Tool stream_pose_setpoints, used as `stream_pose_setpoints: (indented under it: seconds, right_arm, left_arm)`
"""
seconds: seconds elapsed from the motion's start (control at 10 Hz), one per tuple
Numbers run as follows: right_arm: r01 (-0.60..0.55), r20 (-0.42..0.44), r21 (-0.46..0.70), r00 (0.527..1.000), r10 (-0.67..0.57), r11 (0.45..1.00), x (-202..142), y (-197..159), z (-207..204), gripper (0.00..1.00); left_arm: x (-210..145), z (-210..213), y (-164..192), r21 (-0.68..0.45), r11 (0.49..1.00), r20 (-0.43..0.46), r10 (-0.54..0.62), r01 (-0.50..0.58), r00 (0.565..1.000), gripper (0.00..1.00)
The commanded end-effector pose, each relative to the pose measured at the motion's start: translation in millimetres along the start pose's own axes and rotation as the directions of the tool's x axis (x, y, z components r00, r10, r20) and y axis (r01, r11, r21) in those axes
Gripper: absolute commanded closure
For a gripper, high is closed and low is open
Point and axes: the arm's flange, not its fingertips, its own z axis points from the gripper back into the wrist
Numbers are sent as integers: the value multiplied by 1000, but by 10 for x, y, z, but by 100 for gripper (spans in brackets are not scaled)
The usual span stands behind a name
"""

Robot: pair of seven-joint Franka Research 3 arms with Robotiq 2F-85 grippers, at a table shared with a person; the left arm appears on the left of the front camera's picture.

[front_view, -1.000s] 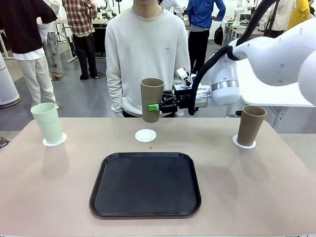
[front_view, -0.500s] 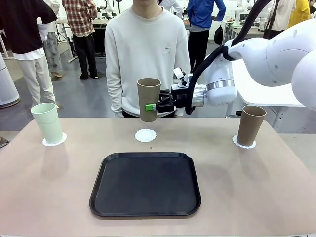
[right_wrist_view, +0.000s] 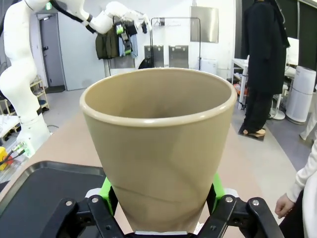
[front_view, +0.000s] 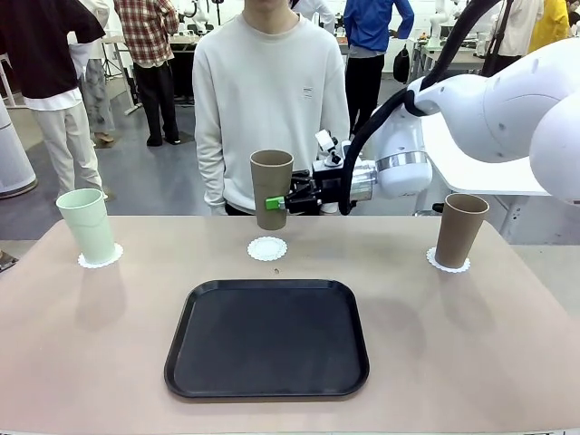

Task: Place coasters on the table and set cups on them.
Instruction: Take one Reusable plastic cup from the Flat Tray and place it on a coaster set by the human.

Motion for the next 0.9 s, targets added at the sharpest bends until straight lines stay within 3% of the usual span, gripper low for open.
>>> stream_pose_setpoints:
  seconds: [0.0, 0.8]
  right_arm:
    - [-50, -27, 6, 998, 50, 999, -135, -117, -118, 16]
    - [-32, 9, 28, 999, 32, 999, -497, -335, -214, 16]
  left_arm:
    - [-8, 15, -19, 7, 1000, 6, 7, -7, 1000, 0]
    - [-8, 15, -19, 7, 1000, 6, 7, -7, 1000, 0]
